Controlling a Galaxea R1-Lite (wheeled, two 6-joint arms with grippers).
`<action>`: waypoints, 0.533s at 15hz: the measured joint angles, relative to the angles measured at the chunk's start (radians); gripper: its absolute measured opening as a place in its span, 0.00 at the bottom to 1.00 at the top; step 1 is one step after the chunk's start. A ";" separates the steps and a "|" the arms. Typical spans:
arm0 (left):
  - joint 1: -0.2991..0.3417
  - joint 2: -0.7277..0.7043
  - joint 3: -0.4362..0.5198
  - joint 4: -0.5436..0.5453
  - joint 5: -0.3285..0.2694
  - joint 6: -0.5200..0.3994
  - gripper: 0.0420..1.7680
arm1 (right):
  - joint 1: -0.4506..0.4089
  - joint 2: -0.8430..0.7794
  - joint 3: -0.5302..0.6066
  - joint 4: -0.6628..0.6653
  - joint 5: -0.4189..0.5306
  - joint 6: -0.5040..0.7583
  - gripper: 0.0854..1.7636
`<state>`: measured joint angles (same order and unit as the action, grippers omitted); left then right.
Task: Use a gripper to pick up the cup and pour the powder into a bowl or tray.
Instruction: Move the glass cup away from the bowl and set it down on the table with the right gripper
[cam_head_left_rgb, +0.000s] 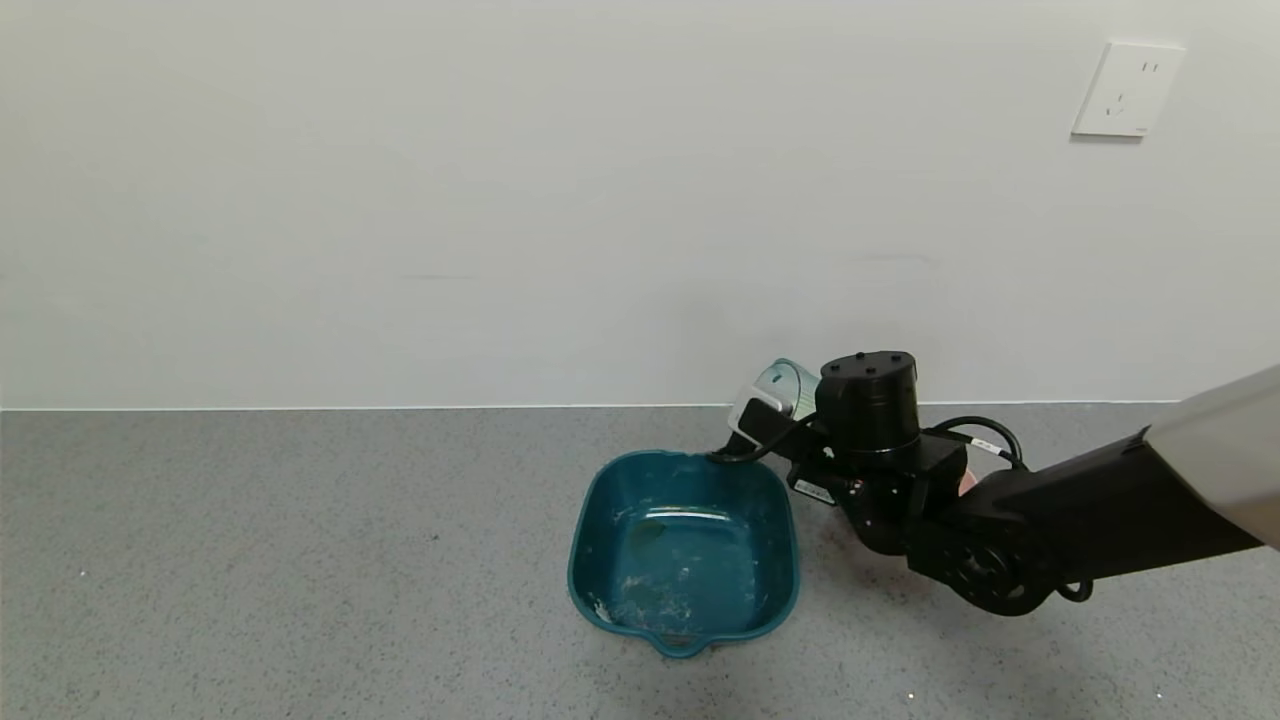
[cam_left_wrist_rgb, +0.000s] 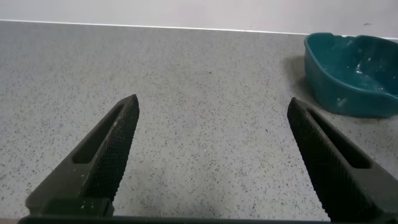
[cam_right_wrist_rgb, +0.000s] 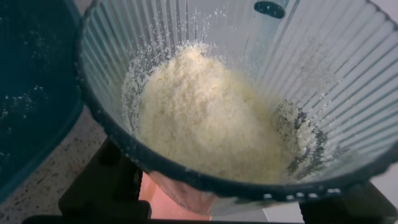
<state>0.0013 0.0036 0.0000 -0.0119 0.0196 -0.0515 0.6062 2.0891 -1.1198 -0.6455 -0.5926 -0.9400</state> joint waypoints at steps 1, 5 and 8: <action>0.000 0.000 0.000 0.000 0.000 0.000 0.97 | 0.007 0.004 -0.003 0.000 -0.002 -0.016 0.76; 0.000 0.000 0.000 0.000 0.000 0.000 0.97 | 0.022 0.009 -0.002 0.001 -0.028 -0.117 0.75; 0.000 0.000 0.000 0.000 0.000 0.000 0.97 | 0.024 0.009 0.003 -0.018 -0.022 -0.243 0.75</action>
<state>0.0013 0.0036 0.0000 -0.0119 0.0191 -0.0515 0.6302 2.0985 -1.1166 -0.6638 -0.6147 -1.1826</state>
